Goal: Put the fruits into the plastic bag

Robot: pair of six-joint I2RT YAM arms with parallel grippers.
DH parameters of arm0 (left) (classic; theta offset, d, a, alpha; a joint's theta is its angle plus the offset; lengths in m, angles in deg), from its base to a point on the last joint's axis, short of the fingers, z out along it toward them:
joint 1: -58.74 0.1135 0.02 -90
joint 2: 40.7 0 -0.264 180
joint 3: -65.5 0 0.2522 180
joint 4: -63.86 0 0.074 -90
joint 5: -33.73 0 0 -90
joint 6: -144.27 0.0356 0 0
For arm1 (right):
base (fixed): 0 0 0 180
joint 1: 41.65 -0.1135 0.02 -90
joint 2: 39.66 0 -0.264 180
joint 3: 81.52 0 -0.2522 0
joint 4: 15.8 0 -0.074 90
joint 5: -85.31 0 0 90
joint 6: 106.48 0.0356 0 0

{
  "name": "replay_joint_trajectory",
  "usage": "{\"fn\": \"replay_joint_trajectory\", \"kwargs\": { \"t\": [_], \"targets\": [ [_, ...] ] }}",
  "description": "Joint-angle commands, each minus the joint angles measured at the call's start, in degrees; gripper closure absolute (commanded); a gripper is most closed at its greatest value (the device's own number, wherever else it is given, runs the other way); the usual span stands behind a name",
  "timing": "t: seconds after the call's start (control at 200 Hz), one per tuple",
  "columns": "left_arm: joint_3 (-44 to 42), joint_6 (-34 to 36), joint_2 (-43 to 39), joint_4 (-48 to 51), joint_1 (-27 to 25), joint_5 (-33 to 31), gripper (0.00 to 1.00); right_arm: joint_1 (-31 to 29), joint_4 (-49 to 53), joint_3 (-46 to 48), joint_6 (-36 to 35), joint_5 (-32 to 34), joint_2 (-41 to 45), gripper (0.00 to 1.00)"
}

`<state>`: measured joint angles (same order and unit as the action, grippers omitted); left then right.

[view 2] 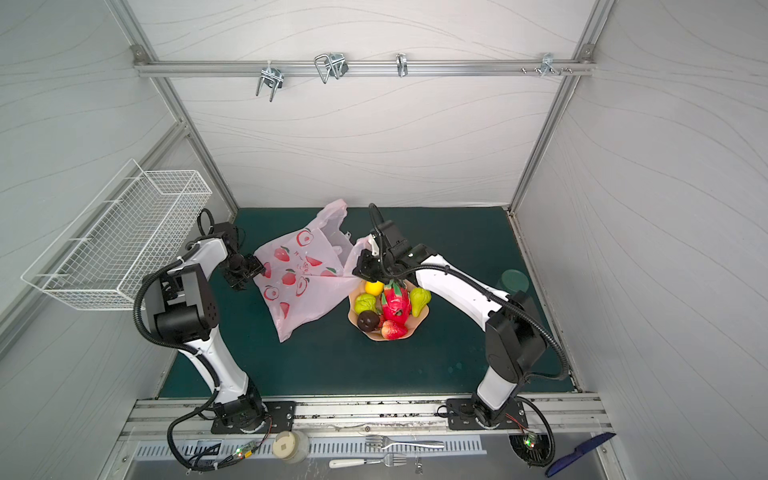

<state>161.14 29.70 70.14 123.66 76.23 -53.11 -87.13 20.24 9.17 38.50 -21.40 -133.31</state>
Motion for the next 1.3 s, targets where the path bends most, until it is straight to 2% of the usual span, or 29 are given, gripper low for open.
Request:
{"fn": "replay_joint_trajectory", "kwargs": {
  "t": [0.0,0.145,0.345,0.525,0.66,0.675,0.765,0.815,0.94,1.08,1.17,1.296],
  "targets": [
    [3.49,0.85,1.83,1.95,0.26,-1.11,0.33,-2.89,-0.67,4.52,9.53,3.45,4.4,1.0],
    [4.57,0.58,1.04,0.73,-0.48,1.92,0.34,-8.9,-1.89,8.67,16.75,9.15,8.85,1.0],
    [7.19,-0.62,-3.87,2.89,-3.94,3.33,0.33,-16.89,-9.35,11.68,25.9,14.79,7.87,1.0],
    [11.61,-1.06,-8.52,9.54,-9.67,0.18,0.3,-20.54,-16.58,13.14,28.11,17.33,3.88,1.0],
    [11.87,-3.19,-14.68,12.36,-13.49,-2.59,0.27,-21.51,-20.37,13.17,27.47,16.37,-0.04,1.0],
    [11.89,-3.41,-15.29,12.55,-13.94,-2.44,0.27,-21.69,-20.68,13.18,27.49,16.29,-0.39,0.96],
    [12.43,-3.72,-18.81,15.3,-17.76,-2.62,0.25,-22.33,-23.93,14.73,28.74,13.91,-1.31,0.55],
    [12.77,-3.68,-20.25,17.54,-20.76,-3.65,0.25,-22.45,-23.53,15.31,28.39,11.85,-0.54,0.41],
    [10.57,-3.6,-23.56,21.47,-28.74,-9.4,0.24,-22.73,-17.12,18.06,22.3,11.75,7.43,0.25],
    [5.84,-6.66,-26.68,23.21,-34.29,-11.05,0.25,-22.73,-4.49,20.62,13.92,19.02,21.22,0.09],
    [5.61,-7.85,-26.66,24.54,-39.44,-12.79,0.25,-22.64,-0.57,23.31,9.45,23.98,30.59,0.03],
    [6.24,-9.4,-23.79,26.86,-46.51,-15.35,0.25,-22.64,5.74,24.33,0.4,30.0,41.61,0.01]
  ]
}}
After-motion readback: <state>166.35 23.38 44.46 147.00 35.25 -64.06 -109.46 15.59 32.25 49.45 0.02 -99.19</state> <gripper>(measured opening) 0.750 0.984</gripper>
